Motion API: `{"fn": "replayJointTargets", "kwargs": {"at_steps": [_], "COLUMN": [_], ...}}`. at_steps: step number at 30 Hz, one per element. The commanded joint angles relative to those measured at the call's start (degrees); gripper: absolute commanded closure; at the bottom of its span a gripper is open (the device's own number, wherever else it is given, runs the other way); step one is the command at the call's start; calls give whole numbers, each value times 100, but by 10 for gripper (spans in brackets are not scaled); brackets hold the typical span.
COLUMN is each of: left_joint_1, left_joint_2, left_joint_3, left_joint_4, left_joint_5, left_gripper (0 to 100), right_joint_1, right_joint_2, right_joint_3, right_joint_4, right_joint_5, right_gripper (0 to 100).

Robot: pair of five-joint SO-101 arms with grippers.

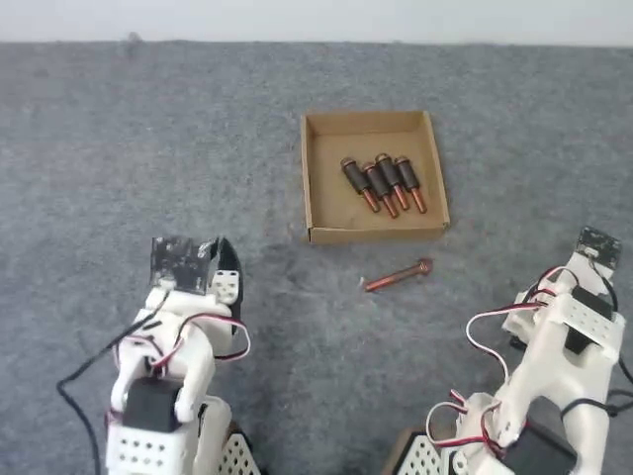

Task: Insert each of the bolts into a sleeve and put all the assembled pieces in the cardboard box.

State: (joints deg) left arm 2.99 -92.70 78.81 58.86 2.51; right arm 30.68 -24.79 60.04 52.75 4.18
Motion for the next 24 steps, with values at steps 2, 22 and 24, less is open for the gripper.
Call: {"fn": "replayJointTargets", "kwargs": {"at_steps": [2, 22, 24], "left_joint_1": [448, 3103, 3103], "left_joint_2": [2189, 7727, 8211], "left_joint_3": [-1824, -4435, -4505], "left_joint_4": [334, -1319, -1486], "left_joint_5": [97, 53, 53], "left_gripper": [980, 977, 977], "right_joint_1": [57, 435, 593], "right_joint_2": [-251, -242, -251], "right_joint_3": [-9, 79, 70], "right_joint_4": [-4, -391, -418], "right_joint_5": [-18, -9, -9], "right_gripper": [991, 991, 990]}}
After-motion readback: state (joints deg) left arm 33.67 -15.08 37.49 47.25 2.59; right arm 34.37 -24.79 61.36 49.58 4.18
